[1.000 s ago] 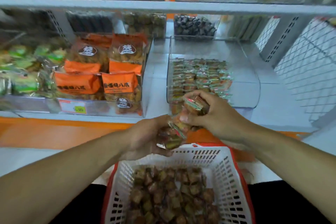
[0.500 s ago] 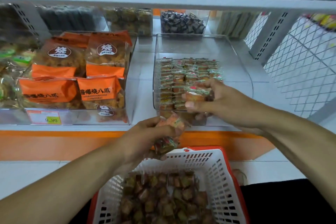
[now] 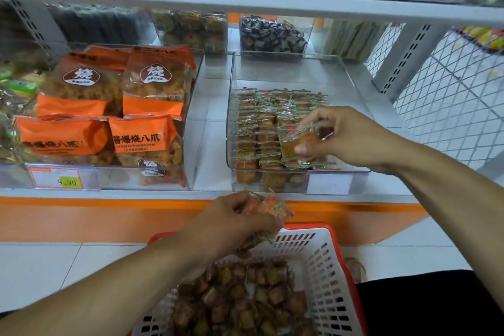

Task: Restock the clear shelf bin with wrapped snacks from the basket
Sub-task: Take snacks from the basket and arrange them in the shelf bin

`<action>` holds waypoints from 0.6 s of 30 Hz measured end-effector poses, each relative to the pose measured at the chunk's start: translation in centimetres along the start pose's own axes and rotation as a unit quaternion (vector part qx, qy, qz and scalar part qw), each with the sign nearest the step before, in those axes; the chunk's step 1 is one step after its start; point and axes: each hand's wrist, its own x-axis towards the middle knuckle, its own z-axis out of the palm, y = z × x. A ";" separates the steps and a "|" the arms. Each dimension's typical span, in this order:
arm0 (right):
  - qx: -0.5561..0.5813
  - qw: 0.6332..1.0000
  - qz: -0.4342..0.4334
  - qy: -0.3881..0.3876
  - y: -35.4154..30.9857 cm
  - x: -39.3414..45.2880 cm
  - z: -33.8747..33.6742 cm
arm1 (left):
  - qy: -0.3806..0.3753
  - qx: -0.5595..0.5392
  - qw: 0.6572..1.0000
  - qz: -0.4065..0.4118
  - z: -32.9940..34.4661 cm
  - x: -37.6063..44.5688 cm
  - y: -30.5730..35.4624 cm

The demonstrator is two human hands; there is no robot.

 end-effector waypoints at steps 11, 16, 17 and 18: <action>-0.117 0.986 -0.048 -0.108 -1.3 4.6 6.7 | 0.009 0.064 0.998 -0.012 -0.2 0.6 -0.8; -0.120 0.985 -0.053 -0.114 -1.2 5.5 7.6 | 0.012 0.040 0.999 -0.024 -0.5 0.9 -0.8; -0.115 0.986 -0.056 -0.109 -1.1 5.6 7.6 | 0.012 0.037 0.999 -0.026 -0.5 0.9 -0.8; -0.116 0.986 -0.056 -0.104 -1.1 5.6 7.6 | 0.012 0.035 0.999 -0.027 -0.6 1.0 -0.8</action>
